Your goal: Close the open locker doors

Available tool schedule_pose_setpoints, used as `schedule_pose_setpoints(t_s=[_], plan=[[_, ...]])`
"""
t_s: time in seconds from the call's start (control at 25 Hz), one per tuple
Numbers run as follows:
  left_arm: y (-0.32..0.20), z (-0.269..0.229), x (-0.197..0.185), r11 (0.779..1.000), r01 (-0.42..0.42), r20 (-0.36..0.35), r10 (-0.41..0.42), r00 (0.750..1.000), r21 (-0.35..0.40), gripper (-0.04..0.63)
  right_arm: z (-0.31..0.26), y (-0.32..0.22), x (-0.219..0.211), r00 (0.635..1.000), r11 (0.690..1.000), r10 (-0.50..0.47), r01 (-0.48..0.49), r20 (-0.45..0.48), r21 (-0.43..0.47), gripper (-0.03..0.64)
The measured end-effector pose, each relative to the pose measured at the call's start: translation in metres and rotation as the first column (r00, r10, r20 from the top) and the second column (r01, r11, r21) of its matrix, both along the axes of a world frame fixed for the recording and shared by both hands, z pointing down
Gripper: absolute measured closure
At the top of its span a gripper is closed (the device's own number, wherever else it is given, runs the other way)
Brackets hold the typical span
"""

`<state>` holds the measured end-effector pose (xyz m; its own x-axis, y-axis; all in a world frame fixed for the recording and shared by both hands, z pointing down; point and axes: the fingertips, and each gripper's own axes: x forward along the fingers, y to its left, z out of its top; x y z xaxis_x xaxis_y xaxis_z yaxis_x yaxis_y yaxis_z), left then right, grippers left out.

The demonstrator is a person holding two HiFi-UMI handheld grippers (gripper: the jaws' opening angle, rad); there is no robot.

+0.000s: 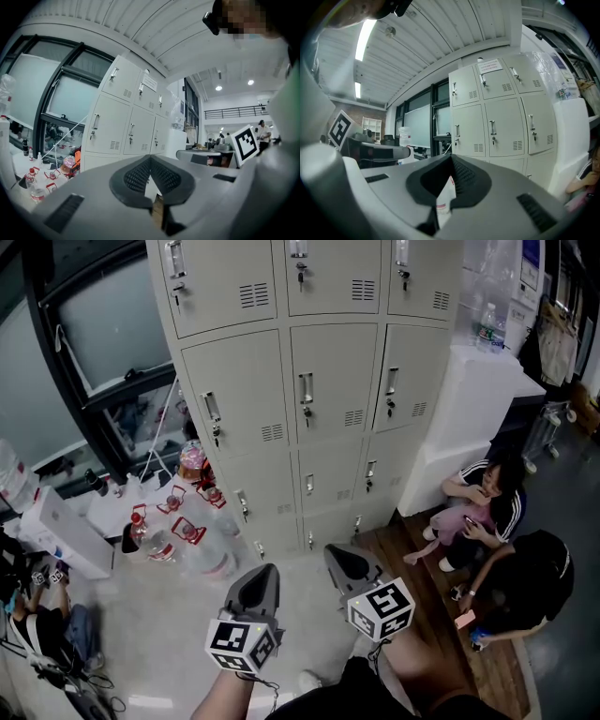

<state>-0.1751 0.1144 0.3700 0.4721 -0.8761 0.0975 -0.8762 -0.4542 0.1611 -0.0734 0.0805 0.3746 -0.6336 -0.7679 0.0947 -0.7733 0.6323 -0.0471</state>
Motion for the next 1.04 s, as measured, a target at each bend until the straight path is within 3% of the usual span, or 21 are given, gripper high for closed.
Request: schedule_pose_setpoints(t_s=[1.04], plan=[[0.006,0.003,-0.012,1.0,-0.007,-0.002,0.007,1.0,-0.005,0.591,0.0,0.005,-0.016,1.0,1.0,0.002,-0.002,0.004,0.002,0.617]])
